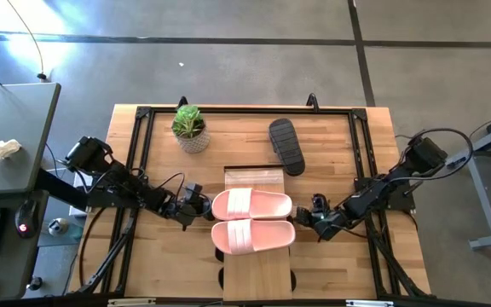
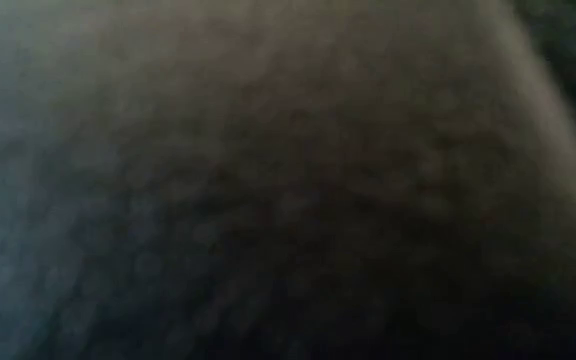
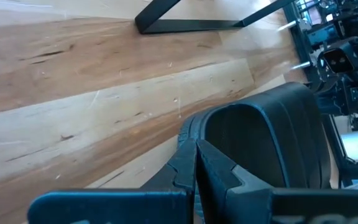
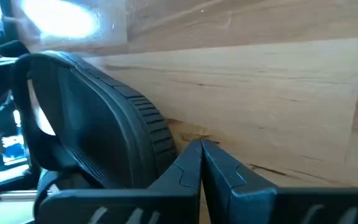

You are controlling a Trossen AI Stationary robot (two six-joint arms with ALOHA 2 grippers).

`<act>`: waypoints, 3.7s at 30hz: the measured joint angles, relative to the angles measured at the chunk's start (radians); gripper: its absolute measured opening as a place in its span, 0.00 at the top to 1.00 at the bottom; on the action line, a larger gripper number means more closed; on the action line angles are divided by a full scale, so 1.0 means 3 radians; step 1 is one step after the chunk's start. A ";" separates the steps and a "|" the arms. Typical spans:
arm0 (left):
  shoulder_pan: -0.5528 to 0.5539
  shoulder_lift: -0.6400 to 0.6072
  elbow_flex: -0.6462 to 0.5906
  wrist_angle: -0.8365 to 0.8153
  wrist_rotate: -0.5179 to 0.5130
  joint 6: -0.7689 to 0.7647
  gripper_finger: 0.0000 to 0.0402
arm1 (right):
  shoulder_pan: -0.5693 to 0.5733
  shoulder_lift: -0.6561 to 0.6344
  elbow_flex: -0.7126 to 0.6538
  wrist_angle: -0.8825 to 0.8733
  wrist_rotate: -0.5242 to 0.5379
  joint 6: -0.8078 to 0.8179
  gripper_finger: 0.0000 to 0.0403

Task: Pick and place slides into the shelf
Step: Put the black slipper under the shelf, then adjust the black slipper under the shelf

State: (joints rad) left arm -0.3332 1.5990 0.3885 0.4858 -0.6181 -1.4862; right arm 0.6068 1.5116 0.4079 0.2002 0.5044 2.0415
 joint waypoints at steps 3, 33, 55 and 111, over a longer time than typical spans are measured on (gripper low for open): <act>0.0000 0.0006 0.0000 0.0007 0.0005 -0.0001 1.00 | -0.0071 0.0007 0.0053 -0.0046 -0.0030 -0.0045 1.00; -0.0284 0.0018 0.0146 -0.0391 0.0064 -0.0272 1.00 | -0.0171 0.0007 0.0055 0.0261 -0.0436 -0.0353 1.00; -0.0297 -0.1115 0.0141 -0.2164 0.0052 -0.0412 1.00 | 0.0040 0.0004 0.0073 -0.0441 0.0197 -0.0011 1.00; -0.1158 0.0473 0.1110 -0.1080 0.0389 -0.0909 1.00 | -0.0035 -0.0043 0.0056 -0.0103 -0.0215 -0.0679 1.00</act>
State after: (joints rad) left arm -0.6807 1.7409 0.7216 0.1618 -0.5014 -1.7588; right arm 0.5963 1.4986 0.4248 0.1692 0.4400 1.8378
